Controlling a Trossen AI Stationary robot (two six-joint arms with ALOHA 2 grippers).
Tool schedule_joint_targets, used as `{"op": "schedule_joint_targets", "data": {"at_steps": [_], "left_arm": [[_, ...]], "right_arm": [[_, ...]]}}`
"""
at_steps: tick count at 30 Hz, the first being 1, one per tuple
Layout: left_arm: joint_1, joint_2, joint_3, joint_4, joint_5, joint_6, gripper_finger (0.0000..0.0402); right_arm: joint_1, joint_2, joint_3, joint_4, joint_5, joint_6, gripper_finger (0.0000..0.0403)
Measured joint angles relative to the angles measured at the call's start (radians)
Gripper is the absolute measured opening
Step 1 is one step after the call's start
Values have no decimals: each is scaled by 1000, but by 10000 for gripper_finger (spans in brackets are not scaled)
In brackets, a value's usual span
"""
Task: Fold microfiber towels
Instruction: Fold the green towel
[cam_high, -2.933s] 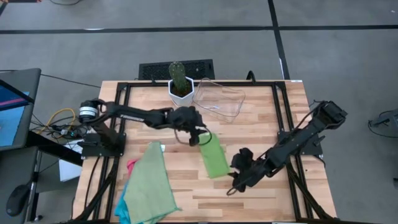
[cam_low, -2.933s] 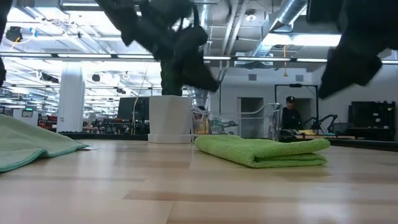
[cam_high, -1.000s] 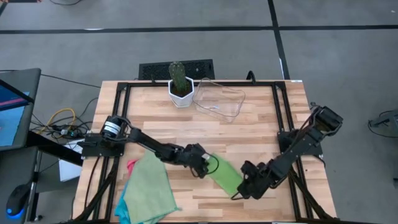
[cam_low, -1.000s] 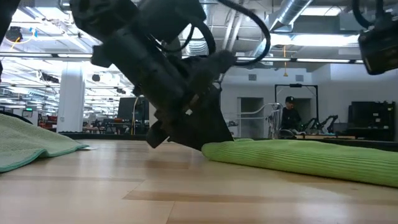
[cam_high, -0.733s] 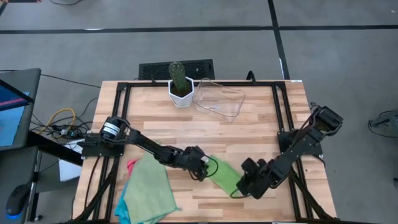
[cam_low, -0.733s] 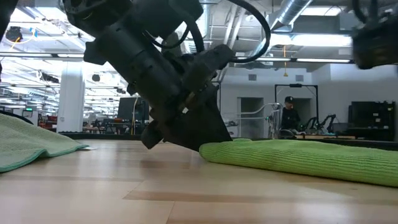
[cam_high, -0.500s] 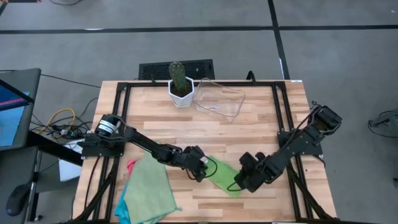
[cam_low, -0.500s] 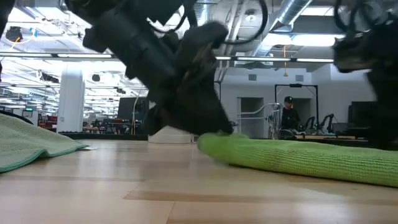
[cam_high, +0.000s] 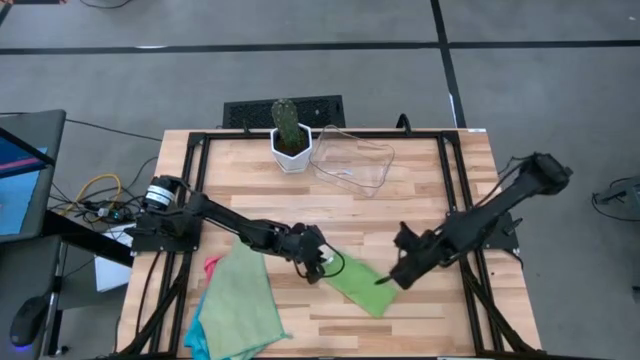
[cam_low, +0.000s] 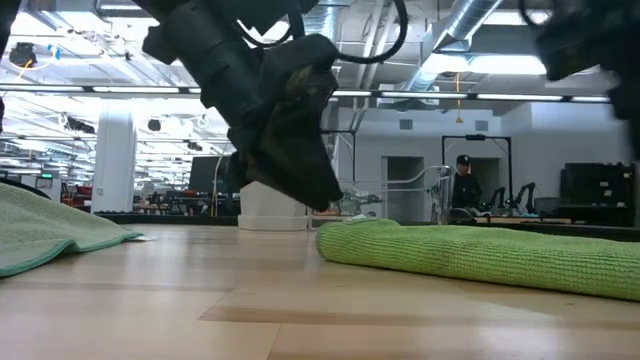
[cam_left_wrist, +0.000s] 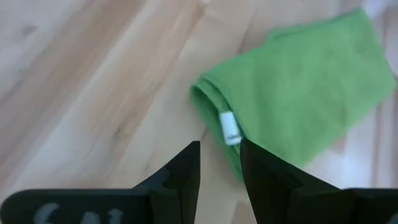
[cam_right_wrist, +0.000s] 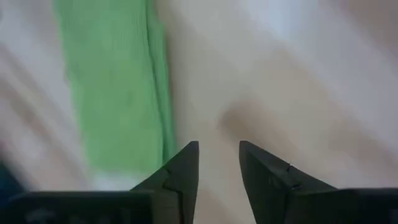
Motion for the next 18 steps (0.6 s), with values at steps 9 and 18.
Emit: {"op": "schedule_joint_targets", "data": {"at_steps": [9,18], "left_arm": [[56,-5,0,131,-22,102,130],[79,-5,1,141,76,217,191]], "right_arm": [[71,-139,0,157,57,-27,134],[94,6,0,324,-31,165,157]]}}
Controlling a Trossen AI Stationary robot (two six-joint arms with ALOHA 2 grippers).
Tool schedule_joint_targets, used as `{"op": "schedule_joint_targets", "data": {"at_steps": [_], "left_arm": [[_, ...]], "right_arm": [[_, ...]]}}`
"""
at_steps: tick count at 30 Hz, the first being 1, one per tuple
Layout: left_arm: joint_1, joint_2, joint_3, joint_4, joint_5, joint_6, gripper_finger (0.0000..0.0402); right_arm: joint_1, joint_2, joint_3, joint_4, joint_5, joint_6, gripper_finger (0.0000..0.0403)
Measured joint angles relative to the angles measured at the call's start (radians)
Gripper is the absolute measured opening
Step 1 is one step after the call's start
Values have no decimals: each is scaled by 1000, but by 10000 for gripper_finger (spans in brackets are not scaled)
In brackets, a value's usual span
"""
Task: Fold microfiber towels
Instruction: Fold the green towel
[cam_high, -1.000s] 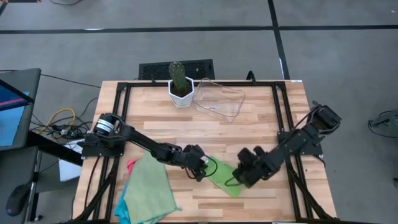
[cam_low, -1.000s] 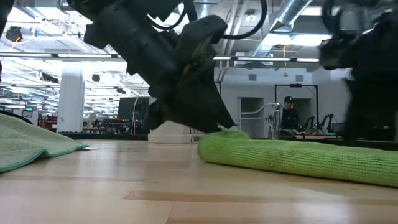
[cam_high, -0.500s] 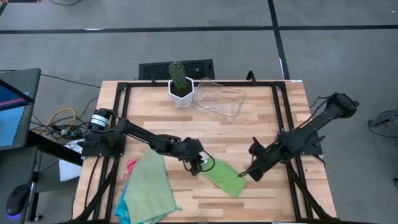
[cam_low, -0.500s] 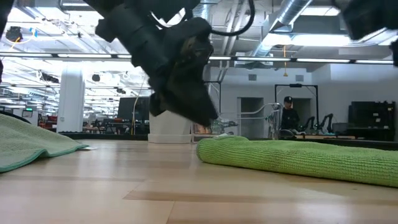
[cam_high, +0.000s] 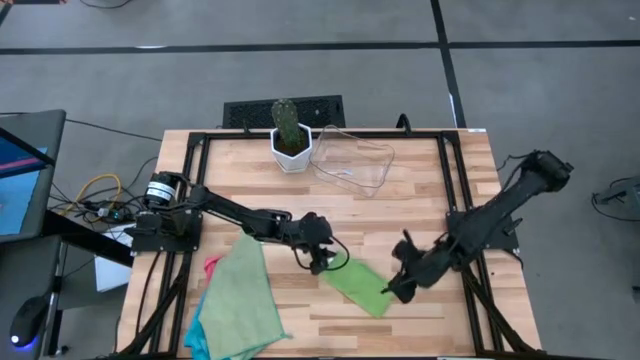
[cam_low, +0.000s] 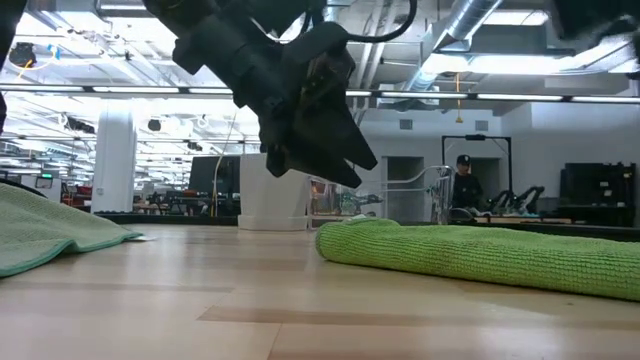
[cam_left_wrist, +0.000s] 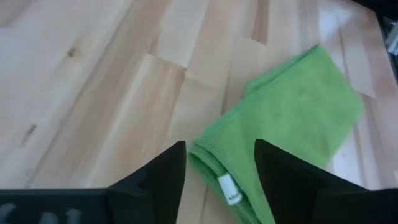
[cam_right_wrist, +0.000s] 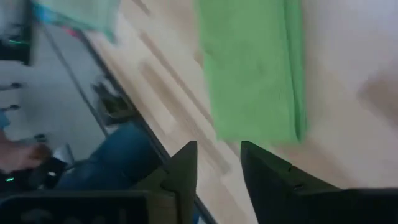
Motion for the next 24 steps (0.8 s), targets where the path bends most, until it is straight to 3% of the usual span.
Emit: {"op": "schedule_joint_targets", "data": {"at_steps": [4,8,11,18,24], "left_arm": [[-2,0,0,-27,6,22,224],[-2,0,0,-37,6,24,240],[-2,0,0,-37,8,32,242],[-2,0,0,-48,9,30,243],[-2,0,0,-50,-21,15,243]], "right_arm": [[70,114,0,-3,-21,114,203],[91,229,0,50,65,164,231],[79,297,0,81,103,184,232],[66,399,6,72,81,234,227],[-8,386,5,-2,103,108,228]]}}
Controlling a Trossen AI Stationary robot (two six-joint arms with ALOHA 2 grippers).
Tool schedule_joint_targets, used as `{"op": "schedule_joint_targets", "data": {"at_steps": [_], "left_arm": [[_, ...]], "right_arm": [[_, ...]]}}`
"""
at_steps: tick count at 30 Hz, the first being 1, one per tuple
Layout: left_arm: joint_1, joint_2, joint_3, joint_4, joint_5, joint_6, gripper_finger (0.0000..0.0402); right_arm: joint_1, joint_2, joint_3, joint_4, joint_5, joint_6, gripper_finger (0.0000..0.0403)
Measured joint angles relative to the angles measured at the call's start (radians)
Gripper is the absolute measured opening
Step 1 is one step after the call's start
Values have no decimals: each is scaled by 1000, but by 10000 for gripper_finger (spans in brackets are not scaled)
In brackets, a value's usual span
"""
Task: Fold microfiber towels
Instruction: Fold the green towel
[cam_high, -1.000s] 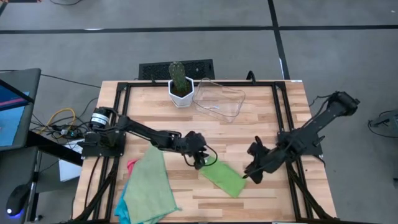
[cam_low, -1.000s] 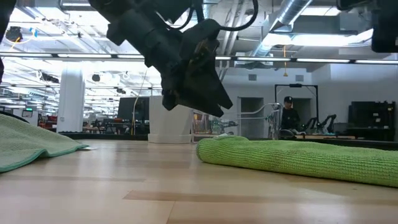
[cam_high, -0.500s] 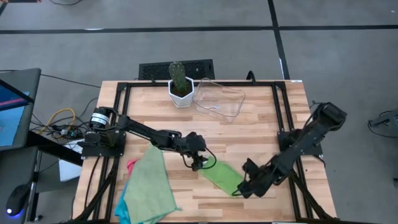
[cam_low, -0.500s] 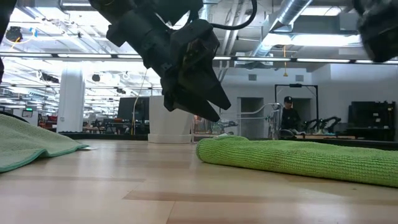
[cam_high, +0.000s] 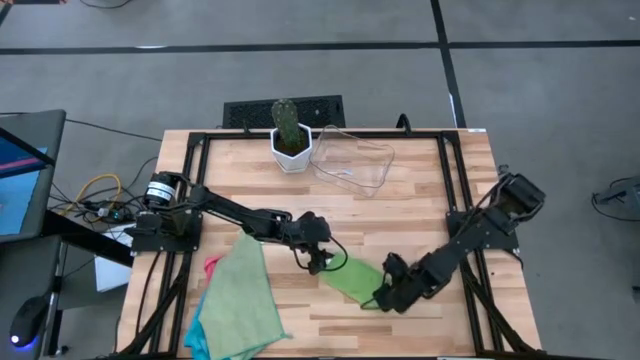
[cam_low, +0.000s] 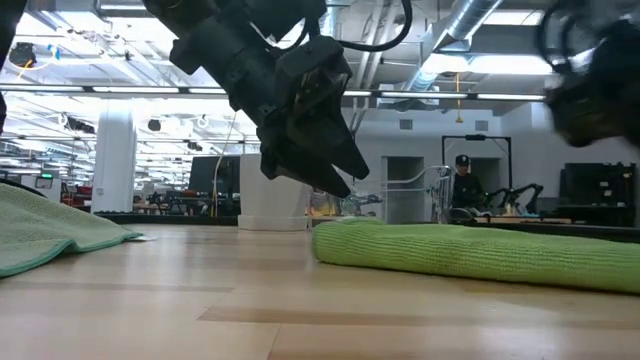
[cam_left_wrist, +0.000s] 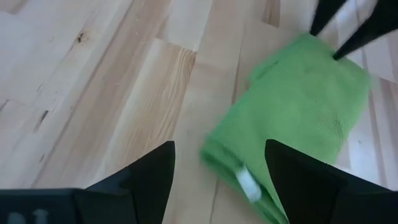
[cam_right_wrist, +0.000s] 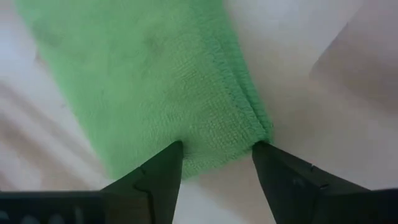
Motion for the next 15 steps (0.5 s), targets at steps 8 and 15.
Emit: {"op": "schedule_joint_targets", "data": {"at_steps": [8,15], "left_arm": [[67,-8,1,-110,39,-35,242],[121,-91,1,-352,65,-109,242]], "right_arm": [[-220,-16,-8,-62,87,-356,224],[-313,-157,-7,-158,114,-477,224]]}}
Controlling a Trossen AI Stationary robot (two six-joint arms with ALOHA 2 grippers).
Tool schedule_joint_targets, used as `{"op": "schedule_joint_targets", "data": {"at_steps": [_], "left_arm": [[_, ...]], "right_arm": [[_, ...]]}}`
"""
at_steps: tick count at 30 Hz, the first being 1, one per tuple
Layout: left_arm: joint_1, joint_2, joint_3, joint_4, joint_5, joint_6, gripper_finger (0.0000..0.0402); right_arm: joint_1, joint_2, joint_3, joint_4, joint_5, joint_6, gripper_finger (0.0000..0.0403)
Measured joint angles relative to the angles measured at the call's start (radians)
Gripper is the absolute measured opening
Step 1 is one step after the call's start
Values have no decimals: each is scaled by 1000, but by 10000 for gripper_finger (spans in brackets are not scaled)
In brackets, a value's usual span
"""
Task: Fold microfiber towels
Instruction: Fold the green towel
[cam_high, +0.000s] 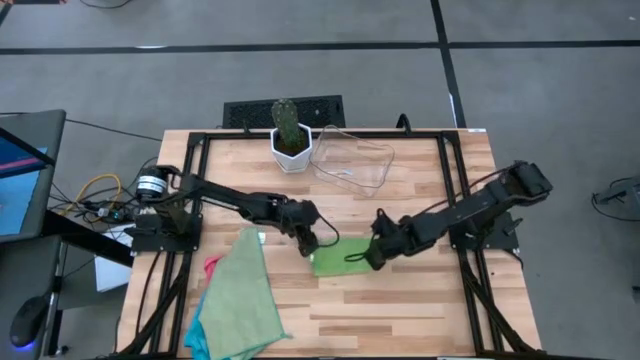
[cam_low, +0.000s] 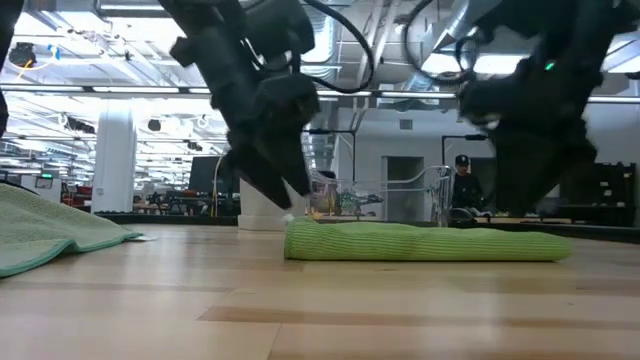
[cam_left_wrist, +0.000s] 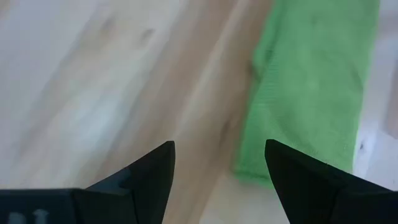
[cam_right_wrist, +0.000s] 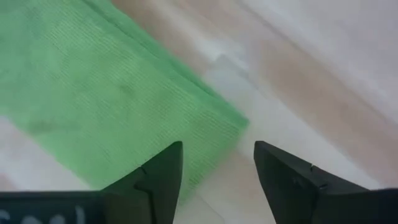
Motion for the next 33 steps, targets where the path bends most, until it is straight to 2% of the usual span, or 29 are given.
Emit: {"op": "schedule_joint_targets", "data": {"at_steps": [4,7,10,14,22,26,28,33], "left_arm": [[-21,-50,0,-38,-47,-129,242],[-82,-55,0,-26,-79,-230,242],[-152,-41,0,32,-165,-314,242],[-220,-15,0,54,-296,-375,242],[-306,22,-8,37,-329,-657,242],[-341,22,-8,34,-441,-802,242],[-347,22,-8,37,-477,-828,242],[-346,84,-10,113,-467,-831,242]], "right_arm": [[39,-93,1,-79,2,88,224],[106,-105,1,-81,22,166,225],[166,-78,1,-77,66,225,236],[184,-17,1,-73,70,239,259],[192,42,1,-26,70,215,297],[191,70,0,-28,99,230,301],[190,87,3,3,105,230,302],[188,113,-1,5,125,230,302]]}}
